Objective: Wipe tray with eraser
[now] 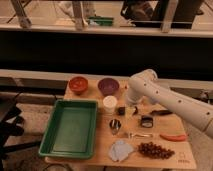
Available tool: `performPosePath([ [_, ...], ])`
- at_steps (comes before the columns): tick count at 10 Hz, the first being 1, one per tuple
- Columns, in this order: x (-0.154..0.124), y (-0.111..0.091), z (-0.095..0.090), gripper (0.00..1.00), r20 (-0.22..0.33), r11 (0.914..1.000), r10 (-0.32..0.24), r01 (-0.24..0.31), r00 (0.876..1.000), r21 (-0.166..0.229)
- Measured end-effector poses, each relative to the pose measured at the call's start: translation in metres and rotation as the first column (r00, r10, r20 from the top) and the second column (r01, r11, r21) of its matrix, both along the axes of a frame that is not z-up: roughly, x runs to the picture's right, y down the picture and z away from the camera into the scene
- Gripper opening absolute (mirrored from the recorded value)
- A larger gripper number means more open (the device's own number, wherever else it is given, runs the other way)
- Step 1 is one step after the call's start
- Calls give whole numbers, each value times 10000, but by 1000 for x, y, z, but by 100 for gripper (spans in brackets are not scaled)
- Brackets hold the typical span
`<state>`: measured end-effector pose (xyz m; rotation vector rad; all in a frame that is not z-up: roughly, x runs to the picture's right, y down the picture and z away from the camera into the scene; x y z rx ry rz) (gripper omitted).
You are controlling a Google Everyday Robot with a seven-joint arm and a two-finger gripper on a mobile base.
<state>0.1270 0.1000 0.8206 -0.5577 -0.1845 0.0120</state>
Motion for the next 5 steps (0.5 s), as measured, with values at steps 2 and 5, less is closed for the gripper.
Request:
performPosePath([
  [2, 4, 5, 7, 80, -11, 10000, -32, 32, 10000, -41],
  [5, 10, 13, 22, 80, 5, 10000, -13, 13, 10000, -1],
])
